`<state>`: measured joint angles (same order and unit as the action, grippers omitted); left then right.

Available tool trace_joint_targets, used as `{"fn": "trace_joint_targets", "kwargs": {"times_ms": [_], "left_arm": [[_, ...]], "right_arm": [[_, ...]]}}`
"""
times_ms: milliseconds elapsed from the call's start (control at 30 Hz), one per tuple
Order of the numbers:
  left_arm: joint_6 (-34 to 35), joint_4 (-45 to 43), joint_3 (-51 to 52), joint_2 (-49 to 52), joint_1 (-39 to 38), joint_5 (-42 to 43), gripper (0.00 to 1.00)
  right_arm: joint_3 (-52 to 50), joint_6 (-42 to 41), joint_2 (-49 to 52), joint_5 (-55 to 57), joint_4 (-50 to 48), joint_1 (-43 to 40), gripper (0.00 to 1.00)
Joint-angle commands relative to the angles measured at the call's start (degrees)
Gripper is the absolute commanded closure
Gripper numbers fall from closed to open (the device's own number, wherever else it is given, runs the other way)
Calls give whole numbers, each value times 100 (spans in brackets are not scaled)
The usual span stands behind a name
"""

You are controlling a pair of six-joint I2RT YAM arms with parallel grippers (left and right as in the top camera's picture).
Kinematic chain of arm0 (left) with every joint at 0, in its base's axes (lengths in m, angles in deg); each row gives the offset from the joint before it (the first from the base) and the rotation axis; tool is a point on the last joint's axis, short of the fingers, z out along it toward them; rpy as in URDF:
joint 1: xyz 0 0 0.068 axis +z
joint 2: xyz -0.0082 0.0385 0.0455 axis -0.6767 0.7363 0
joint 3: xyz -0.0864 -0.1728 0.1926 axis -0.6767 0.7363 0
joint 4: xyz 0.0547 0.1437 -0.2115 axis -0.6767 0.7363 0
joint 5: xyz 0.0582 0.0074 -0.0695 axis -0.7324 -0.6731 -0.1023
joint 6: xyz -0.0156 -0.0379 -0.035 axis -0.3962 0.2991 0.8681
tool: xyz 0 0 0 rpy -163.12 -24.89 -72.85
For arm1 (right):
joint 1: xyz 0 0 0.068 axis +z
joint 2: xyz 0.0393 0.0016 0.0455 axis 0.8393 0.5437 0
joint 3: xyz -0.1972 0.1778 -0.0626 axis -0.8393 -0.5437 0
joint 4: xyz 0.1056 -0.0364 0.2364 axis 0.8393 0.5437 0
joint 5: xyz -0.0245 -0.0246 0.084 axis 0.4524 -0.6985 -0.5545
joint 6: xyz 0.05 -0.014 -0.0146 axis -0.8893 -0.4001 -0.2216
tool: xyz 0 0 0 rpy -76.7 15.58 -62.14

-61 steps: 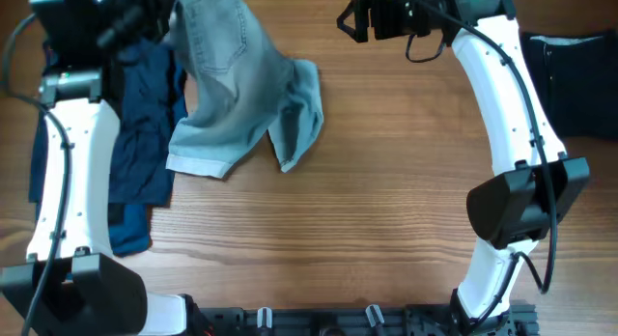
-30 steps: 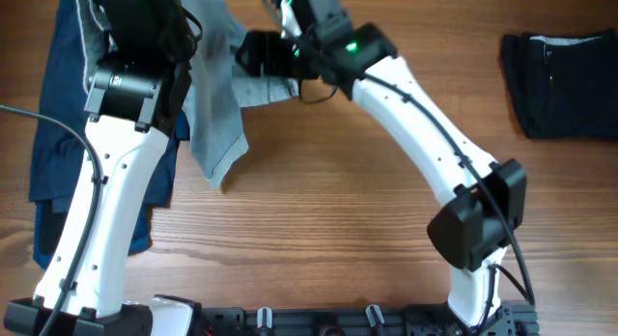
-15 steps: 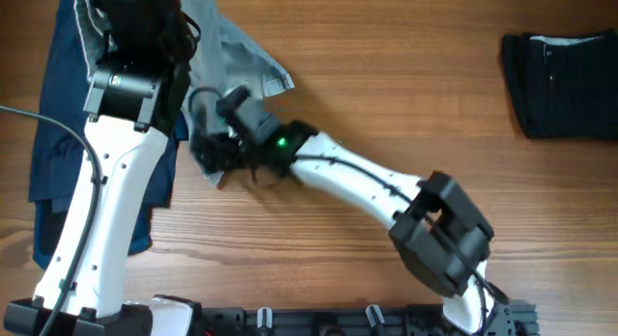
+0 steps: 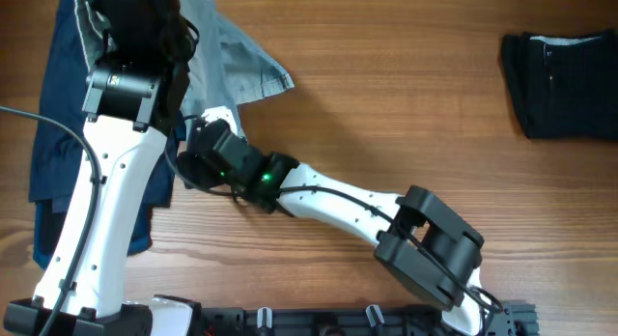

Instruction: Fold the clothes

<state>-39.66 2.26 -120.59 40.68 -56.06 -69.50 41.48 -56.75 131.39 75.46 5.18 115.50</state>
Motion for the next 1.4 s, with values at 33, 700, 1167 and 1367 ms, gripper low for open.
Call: {"fn": "trace_joint_targets", "kwargs": {"times_ms": [33, 700, 1167, 1367], "left_arm": [[-149, -79, -184, -140, 20, -133, 96], [-321, 540, -186, -1108, 24, 184, 96], [-323, 1735, -186, -1858, 17, 1248, 96], [-236, 627, -188, -1908, -636, 2636, 96]], "right_arm": [[-46, 363, 219, 402, -269, 28, 14], [-31, 376, -850, 149, 796, -1622, 96], [330, 2251, -4050, -1582, 2774, -3781, 96], [608, 2411, -5178, -1585, 3270, -4498, 96]]}}
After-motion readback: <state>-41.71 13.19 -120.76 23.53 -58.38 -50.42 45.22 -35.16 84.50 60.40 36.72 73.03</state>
